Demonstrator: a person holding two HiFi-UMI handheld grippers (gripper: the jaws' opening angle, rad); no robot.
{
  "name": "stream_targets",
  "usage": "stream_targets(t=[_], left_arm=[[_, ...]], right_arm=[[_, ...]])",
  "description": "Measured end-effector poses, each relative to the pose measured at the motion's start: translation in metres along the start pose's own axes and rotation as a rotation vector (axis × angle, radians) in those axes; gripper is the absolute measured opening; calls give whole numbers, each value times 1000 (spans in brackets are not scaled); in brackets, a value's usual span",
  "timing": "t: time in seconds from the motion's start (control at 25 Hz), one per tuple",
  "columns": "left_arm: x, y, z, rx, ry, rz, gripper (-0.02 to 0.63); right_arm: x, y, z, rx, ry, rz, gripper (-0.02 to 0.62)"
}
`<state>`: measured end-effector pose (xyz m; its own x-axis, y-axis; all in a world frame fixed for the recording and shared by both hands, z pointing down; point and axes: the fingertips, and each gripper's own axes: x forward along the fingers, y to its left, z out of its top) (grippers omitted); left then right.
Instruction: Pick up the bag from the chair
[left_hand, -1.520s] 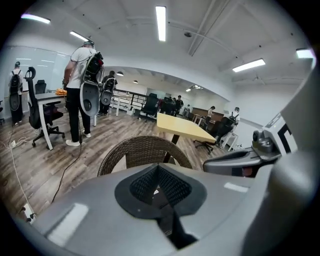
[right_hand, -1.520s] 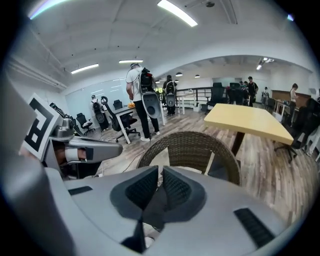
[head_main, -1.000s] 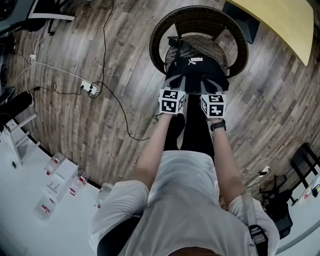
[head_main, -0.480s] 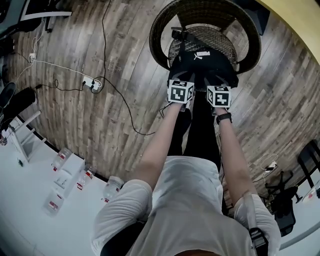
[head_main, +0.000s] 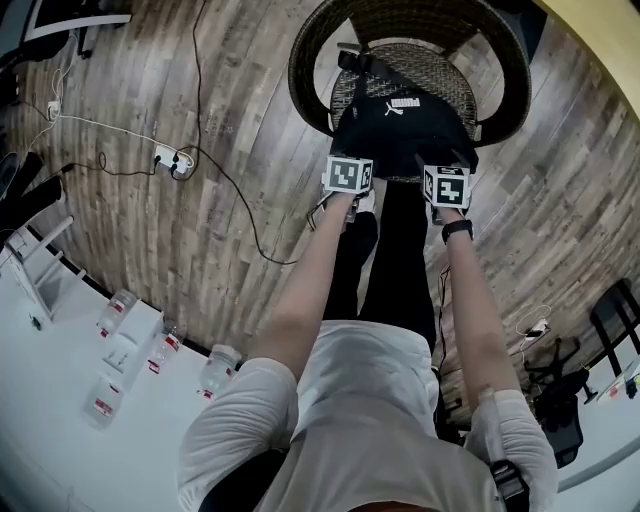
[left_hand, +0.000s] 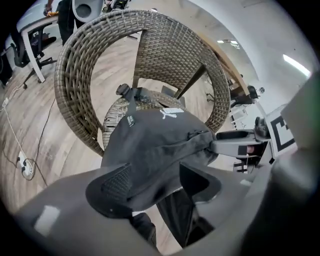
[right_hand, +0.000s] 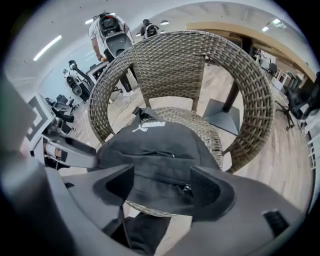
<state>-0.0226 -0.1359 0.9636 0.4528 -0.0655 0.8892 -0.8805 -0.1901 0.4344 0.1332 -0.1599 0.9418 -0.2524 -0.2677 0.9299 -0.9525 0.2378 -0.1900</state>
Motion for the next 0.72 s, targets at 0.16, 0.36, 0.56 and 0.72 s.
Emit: stream_targets(t=[0.16, 0.36, 0.56, 0.72], left_arm=[[12, 19, -10, -21, 5, 28, 331], [19, 21, -5, -13, -42, 61, 394], [5, 33, -11, -32, -81, 123, 433], [2, 52, -16, -52, -64, 148, 443]], right_arm=[[13, -22, -14, -34, 19, -44, 341], [18, -30, -16, -83, 19, -37, 353], [6, -38, -6, -59, -15, -56, 357], [2, -52, -6, -61, -12, -79, 357]])
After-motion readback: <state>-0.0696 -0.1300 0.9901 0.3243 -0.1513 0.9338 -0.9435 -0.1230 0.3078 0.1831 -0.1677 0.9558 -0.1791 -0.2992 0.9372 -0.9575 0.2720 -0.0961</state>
